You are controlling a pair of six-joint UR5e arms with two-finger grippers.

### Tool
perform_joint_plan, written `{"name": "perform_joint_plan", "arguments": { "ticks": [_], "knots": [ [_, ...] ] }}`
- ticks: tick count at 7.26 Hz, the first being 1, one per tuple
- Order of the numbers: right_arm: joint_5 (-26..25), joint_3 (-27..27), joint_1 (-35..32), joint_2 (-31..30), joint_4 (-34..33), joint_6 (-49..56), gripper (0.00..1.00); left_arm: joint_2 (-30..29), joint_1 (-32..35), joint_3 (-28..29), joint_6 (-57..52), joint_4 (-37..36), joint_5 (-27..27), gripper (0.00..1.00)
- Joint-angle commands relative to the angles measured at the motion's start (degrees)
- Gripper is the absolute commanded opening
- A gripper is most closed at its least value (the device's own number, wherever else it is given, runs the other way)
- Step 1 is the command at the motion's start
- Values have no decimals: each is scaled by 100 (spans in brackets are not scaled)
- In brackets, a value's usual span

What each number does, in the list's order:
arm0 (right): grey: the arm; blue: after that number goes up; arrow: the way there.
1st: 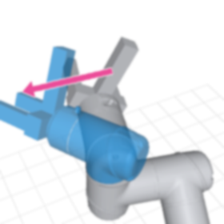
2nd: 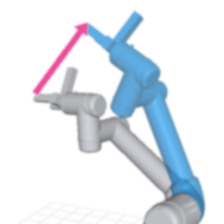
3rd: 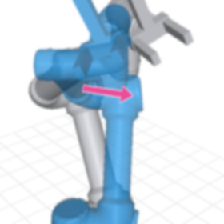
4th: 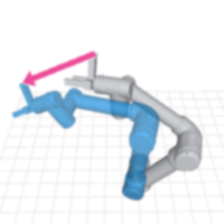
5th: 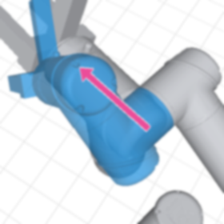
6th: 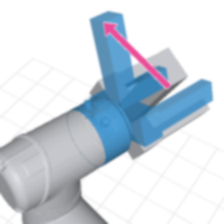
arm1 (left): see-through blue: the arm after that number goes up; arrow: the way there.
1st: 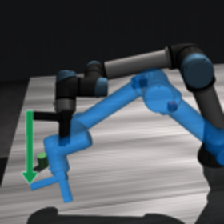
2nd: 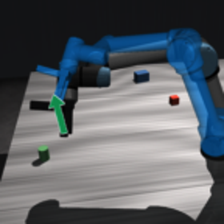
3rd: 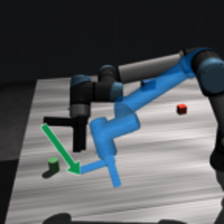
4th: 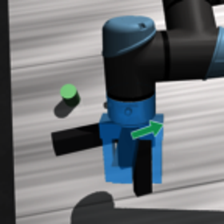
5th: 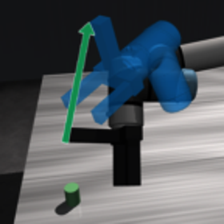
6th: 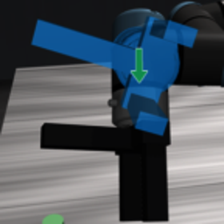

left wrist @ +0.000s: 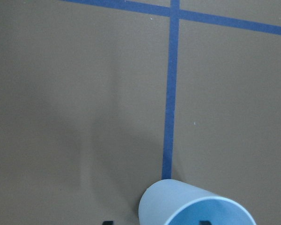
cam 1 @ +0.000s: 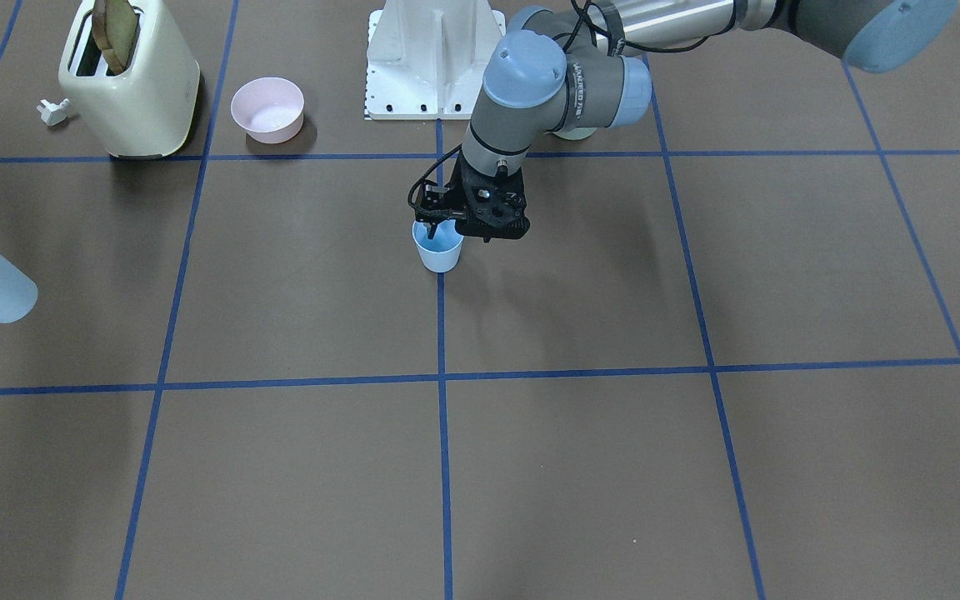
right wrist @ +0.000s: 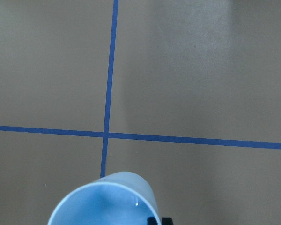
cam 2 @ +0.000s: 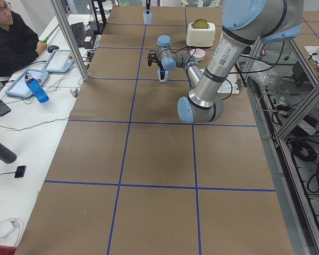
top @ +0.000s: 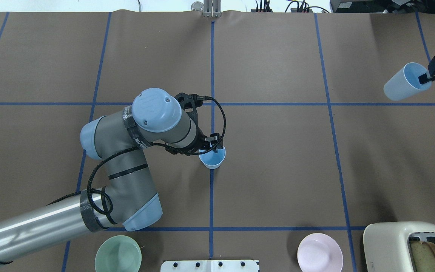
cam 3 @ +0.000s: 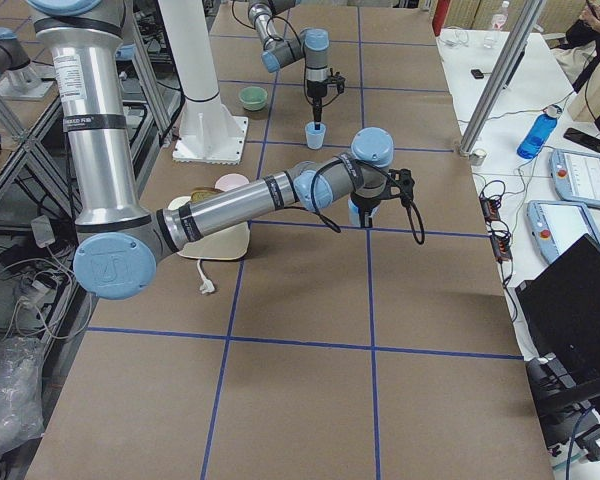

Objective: Stack blue cups with both arms
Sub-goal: 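Open and withdraw left gripper while right gripper carries its cup toward center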

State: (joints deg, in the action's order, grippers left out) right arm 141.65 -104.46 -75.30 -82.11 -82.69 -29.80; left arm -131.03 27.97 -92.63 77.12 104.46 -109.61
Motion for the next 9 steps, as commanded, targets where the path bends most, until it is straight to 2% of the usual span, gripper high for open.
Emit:
{"name": "perform_joint_plan", "arguments": {
  "ticks": [1,2,3,5,7,9],
  "knots": [
    [-32,-240,24,710,-1095,-17,0,225,277,-630,-65,-49,-182,98],
    [-119,-320,129,1044,-1518,-104,0,357,636,-817,-300,-75,-636,98],
    [-225,-408,365,1248,-1636,-497,0,559,1109,-992,-633,-145,-1119,98],
    [-610,-618,1040,1678,-1637,-1751,0,1217,2111,-1344,-1667,-154,-1911,98],
    [-1154,-777,1840,2117,-1637,-2904,0,2051,3253,-1399,-3055,-128,-2702,98],
    [-1621,-996,2439,2260,-1637,-3679,0,2817,4160,-1259,-4856,-154,-2952,98]
  ]
}}
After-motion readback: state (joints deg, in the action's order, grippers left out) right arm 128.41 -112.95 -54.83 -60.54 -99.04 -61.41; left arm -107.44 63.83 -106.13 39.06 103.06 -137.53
